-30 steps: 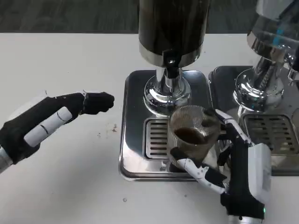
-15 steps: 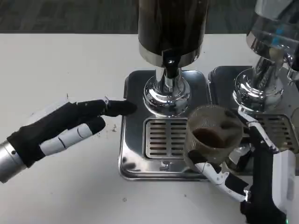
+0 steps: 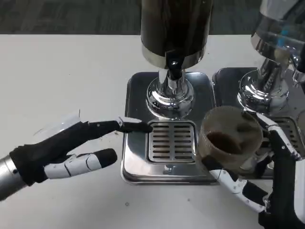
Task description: Grasp the cup under the faucet to collect the drink, then remove the cup.
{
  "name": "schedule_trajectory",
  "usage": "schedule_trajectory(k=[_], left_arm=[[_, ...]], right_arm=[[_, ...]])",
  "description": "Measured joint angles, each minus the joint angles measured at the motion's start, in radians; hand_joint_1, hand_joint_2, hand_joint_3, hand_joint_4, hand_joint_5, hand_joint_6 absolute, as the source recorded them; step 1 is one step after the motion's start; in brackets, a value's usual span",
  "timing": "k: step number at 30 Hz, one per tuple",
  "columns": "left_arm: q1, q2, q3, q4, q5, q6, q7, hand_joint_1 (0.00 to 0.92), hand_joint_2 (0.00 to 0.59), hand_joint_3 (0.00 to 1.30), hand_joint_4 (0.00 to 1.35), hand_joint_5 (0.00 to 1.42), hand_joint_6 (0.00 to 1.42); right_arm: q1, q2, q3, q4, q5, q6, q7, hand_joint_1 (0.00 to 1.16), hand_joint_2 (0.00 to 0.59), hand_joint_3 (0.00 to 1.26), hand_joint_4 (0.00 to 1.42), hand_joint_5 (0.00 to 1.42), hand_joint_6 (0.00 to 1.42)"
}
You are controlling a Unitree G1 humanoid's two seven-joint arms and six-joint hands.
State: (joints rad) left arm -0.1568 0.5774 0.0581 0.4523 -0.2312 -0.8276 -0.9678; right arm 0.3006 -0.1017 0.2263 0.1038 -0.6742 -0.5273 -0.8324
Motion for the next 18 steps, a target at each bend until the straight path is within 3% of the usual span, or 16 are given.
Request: schedule_trajectory(k=[18], left_arm=[[0.089,0.09,-0.022,-0.104,0.0,-0.138,-0.026,0.0,0.17,0.25,0.17,0.16,0.17]], right_arm=[[0.161,-0.008,-0.044,-0.207,0.003,-0.008,0.113,0.73,0.206,0.61,0.72,0.91,1.25]])
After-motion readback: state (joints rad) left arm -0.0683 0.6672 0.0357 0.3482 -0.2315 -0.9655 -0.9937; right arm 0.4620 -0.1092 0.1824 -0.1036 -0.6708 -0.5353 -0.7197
